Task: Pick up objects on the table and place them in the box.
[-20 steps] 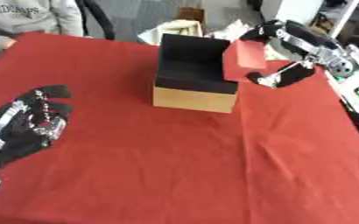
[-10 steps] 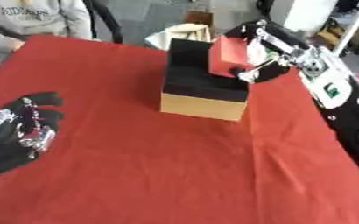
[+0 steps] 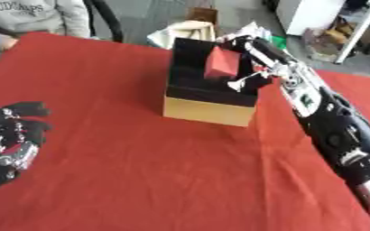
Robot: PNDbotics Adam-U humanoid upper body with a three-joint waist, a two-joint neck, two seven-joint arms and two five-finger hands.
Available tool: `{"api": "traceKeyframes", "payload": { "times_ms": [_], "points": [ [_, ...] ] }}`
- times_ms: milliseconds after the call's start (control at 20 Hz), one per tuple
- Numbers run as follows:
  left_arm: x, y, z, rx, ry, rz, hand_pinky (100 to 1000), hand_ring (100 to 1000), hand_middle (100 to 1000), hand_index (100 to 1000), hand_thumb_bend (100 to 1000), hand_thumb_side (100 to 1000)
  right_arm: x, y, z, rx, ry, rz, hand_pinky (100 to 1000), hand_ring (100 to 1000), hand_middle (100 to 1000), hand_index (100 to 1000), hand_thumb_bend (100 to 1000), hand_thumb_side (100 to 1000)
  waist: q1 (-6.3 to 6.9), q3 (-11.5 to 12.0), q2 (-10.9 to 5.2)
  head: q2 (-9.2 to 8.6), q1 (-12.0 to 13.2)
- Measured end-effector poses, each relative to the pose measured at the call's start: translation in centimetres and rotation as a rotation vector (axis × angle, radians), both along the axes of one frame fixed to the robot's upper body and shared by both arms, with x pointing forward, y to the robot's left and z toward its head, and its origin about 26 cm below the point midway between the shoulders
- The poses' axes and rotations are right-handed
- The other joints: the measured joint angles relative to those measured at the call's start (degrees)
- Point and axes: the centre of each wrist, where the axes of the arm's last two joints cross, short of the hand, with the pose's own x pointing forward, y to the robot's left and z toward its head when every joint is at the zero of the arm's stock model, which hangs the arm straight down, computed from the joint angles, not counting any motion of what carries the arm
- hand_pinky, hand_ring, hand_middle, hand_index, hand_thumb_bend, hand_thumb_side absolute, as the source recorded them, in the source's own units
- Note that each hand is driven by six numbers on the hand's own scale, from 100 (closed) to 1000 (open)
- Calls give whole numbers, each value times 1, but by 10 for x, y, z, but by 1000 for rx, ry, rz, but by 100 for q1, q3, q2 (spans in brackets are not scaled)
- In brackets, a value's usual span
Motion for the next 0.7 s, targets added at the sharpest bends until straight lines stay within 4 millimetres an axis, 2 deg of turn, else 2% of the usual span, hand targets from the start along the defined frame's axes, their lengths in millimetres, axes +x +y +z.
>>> {"api": "traceKeyframes", "payload": {
  "times_ms": [150,300,550,700],
  "points": [
    [0,-1,0,-1,-2,-4,711,758,776,873,100,293,1,2,-4,-12,15,-4,739,824,860,925,414,124,-10,-2,19,18,-34],
    [0,-1,0,1,-1,-6,711,758,776,873,100,293,1,1,-4,-13,13,-9,748,838,902,943,440,175,-10,-12,20,23,-72],
    [0,-1,0,2,0,-6,711,758,776,873,100,293,1,4,1,-3,-23,1,737,829,869,924,436,163,-10,-70,20,70,-84],
    [0,0,-1,3,2,-4,711,758,776,872,100,294,-1,10,11,11,-64,35,717,800,805,906,406,104,-9,-150,14,80,-71]
  ]
}}
